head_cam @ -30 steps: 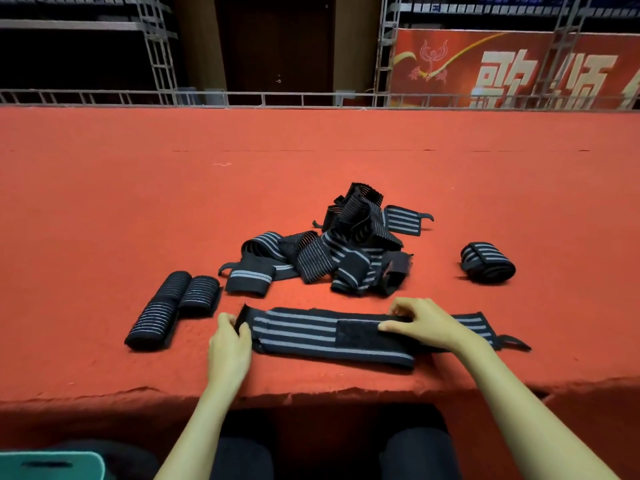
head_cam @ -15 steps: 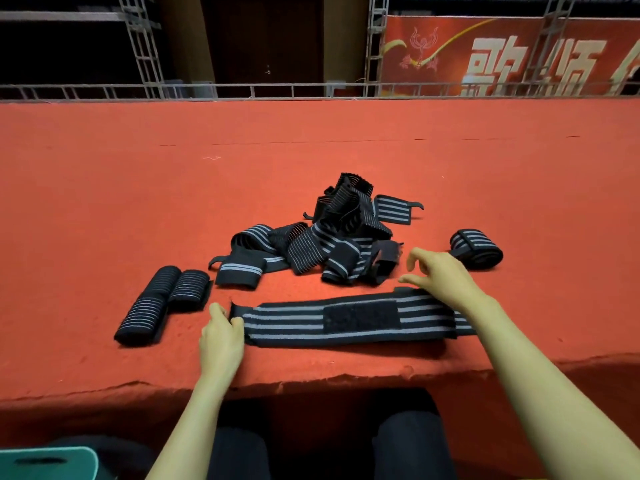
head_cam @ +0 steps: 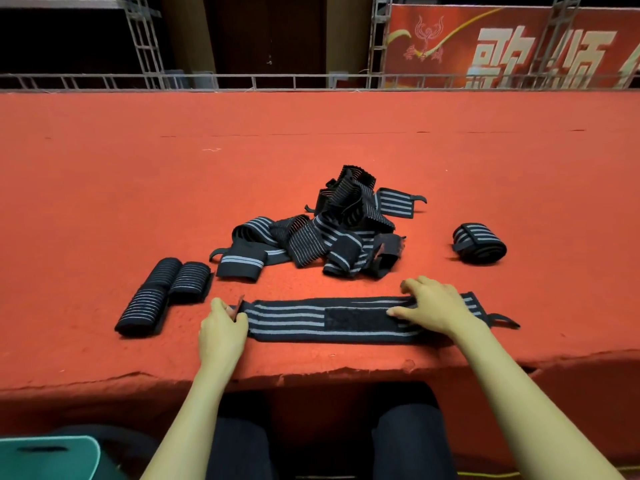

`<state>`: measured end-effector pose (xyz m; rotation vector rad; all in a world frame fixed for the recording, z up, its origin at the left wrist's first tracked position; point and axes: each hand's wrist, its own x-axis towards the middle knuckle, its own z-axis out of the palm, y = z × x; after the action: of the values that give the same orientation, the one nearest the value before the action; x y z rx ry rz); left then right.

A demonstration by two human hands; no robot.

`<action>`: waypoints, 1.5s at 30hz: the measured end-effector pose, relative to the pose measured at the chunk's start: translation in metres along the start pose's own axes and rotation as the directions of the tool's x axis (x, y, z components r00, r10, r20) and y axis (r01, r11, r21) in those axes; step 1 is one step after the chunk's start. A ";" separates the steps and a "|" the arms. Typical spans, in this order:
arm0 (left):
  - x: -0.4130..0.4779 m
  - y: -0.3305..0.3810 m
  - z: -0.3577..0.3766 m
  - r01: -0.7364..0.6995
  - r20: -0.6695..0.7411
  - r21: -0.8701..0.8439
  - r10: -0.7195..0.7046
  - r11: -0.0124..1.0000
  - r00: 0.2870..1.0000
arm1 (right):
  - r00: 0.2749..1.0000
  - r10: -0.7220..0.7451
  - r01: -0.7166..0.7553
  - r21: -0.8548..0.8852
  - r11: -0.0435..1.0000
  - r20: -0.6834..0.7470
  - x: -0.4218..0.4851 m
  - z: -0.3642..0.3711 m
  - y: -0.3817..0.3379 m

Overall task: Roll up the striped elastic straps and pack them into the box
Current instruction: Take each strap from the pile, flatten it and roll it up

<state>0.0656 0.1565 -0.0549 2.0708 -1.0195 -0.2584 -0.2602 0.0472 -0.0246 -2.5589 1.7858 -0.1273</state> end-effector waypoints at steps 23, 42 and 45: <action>0.003 0.001 0.004 -0.016 -0.006 0.084 0.017 0.996 1.000 | 0.978 -0.200 0.206 0.305 0.930 -0.052 -0.007 0.048 -0.034; 0.019 0.000 -0.005 0.037 0.034 0.056 -0.039 0.998 0.999 | 0.949 -0.314 0.304 0.364 0.881 -0.033 0.020 0.046 -0.063; 0.017 -0.003 -0.008 0.016 0.057 0.056 -0.019 0.998 0.998 | 0.956 -0.289 0.284 0.382 0.880 -0.045 0.018 0.055 -0.061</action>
<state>0.0820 0.1492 -0.0493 2.1339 -1.0534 -0.3033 -0.1927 0.0496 -0.0744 -2.4963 1.2095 -0.4194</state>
